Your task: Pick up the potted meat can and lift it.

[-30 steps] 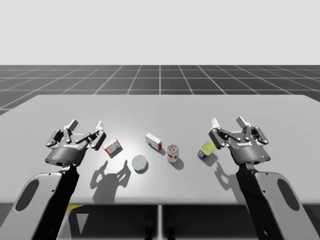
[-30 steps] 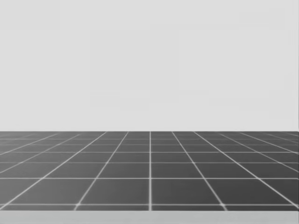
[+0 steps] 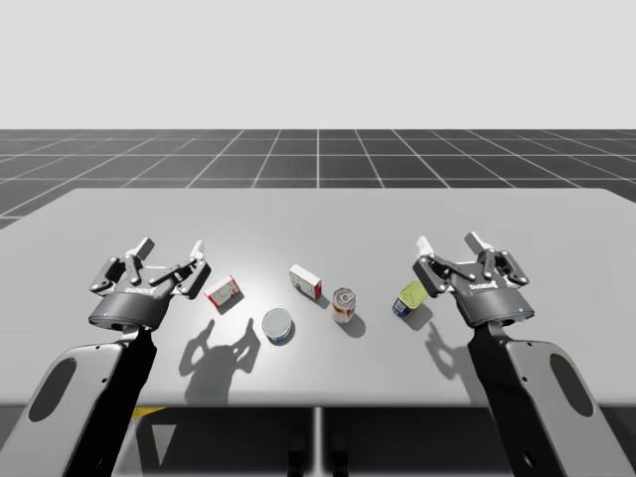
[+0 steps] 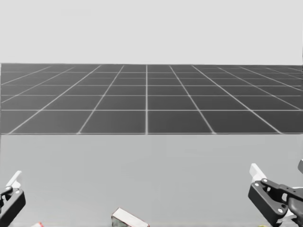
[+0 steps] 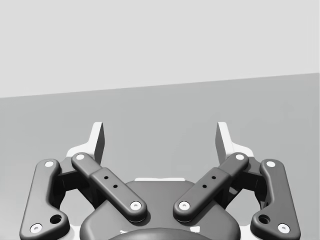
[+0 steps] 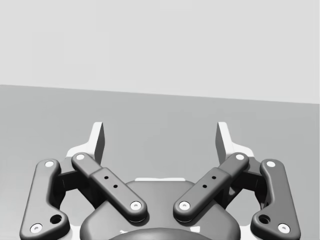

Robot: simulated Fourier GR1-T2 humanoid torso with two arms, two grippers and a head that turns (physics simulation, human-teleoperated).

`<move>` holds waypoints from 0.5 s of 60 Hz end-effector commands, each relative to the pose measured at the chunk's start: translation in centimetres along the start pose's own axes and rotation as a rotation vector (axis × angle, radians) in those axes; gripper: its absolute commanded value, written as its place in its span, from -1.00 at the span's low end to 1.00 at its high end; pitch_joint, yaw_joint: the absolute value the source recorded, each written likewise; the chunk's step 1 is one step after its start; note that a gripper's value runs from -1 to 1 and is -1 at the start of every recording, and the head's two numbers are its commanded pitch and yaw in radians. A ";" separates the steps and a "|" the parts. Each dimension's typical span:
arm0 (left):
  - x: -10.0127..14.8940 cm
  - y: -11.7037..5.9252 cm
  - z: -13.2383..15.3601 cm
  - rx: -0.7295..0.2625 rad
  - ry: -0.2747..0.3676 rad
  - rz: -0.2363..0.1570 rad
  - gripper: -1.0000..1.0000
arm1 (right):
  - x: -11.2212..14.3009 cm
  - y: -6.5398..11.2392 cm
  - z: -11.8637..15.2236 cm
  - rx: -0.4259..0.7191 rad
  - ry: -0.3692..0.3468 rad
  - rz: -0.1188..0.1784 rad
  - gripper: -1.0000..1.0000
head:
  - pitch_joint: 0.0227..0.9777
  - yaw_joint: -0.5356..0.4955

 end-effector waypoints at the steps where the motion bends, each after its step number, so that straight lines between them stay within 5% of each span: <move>1: 0.0 0.0 0.0 0.000 0.003 -0.007 -1.00 | -0.1 0.1 -0.1 -0.001 0.004 0.005 -1.00 | -0.05 -0.04; 30: -0.1 -1.4 0.4 -0.045 0.007 -0.037 -1.00 | 0.2 -0.2 -0.2 -0.011 -0.006 0.017 -1.00 | 0.62 -0.58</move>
